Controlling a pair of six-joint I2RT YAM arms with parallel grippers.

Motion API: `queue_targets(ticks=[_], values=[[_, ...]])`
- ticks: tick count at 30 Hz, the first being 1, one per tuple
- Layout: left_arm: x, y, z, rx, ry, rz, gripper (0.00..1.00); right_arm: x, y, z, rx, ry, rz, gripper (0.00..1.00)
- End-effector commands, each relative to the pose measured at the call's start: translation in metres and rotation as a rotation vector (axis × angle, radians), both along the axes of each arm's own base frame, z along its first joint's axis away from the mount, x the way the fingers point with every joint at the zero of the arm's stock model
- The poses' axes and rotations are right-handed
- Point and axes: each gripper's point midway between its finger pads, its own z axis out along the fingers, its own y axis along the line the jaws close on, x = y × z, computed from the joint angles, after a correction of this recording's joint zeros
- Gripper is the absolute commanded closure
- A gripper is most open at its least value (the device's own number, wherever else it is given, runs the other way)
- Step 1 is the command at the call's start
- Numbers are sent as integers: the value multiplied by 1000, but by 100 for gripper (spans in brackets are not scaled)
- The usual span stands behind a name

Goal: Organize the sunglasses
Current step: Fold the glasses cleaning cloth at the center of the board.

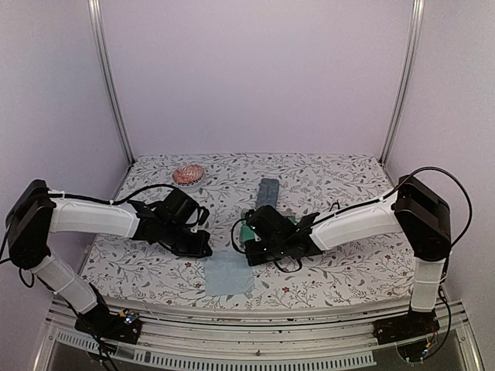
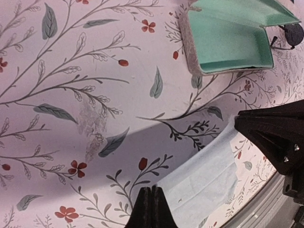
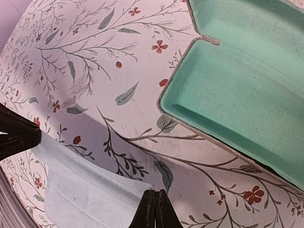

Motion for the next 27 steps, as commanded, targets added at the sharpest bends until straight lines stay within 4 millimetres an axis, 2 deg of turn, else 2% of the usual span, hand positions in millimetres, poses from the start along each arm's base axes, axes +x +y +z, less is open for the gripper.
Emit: queue_targets(ticks=[1,11,27], values=[[-11,4,0,-19,14,-33,100,-8,2,18,78,7,39,98],[-30,0,-10,-22,59,-90,100,-31,-9,16,104,76,63,98],[-44,0,-20,-2,94,-107,100,-53,-6,6,99,131,120,98]])
